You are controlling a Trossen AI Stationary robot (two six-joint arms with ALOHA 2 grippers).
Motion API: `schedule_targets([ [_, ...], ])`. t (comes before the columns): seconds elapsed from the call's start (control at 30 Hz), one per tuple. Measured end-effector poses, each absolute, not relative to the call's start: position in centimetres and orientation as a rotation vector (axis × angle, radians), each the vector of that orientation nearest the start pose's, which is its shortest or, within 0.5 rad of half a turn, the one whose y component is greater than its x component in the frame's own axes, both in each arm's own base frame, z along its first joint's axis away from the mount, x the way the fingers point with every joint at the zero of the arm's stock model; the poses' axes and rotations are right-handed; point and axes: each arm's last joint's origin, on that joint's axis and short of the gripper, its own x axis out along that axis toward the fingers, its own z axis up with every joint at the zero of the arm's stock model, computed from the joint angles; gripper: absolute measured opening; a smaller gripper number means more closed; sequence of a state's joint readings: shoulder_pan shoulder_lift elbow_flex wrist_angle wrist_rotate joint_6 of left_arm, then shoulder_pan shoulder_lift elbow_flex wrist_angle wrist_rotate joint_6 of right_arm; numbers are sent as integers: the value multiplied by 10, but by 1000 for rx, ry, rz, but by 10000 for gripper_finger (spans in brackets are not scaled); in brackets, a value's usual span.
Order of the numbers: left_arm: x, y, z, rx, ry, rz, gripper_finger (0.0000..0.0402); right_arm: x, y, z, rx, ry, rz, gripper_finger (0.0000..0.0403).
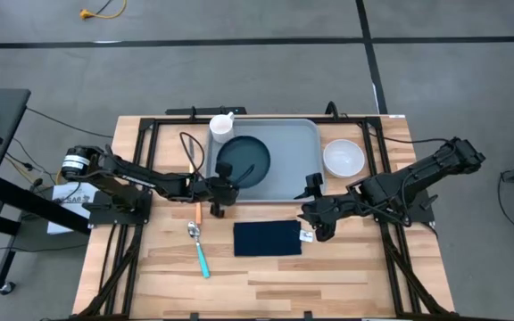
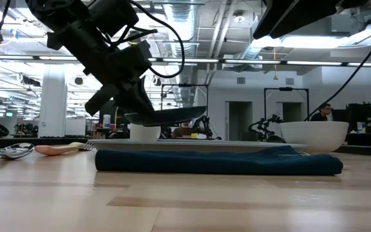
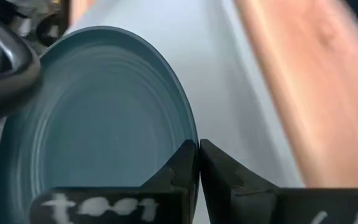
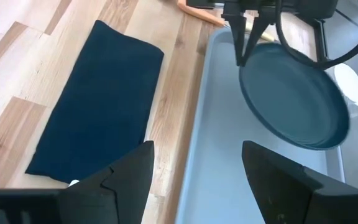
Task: Set up tray
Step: Put the black plate to the bottom right of the white mug on the gray tray
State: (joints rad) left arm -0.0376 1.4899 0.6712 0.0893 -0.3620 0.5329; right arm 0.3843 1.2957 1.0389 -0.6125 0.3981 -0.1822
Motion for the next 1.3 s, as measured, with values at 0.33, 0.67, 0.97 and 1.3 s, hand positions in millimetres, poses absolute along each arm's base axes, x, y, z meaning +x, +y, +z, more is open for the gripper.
schedule_targets([
  [0.33,280,0,165,616,788,92,4,246,87,281,-491,817,55,237],
  [0.67,278,15,161,593,827,122,4,246,87,281,-491,817,55,237],
  [0.97,279,13,162,578,807,77,4,246,87,281,-491,817,55,237],
  [1.3,278,14,160,576,823,76,4,246,87,281,-482,817,54,237],
])
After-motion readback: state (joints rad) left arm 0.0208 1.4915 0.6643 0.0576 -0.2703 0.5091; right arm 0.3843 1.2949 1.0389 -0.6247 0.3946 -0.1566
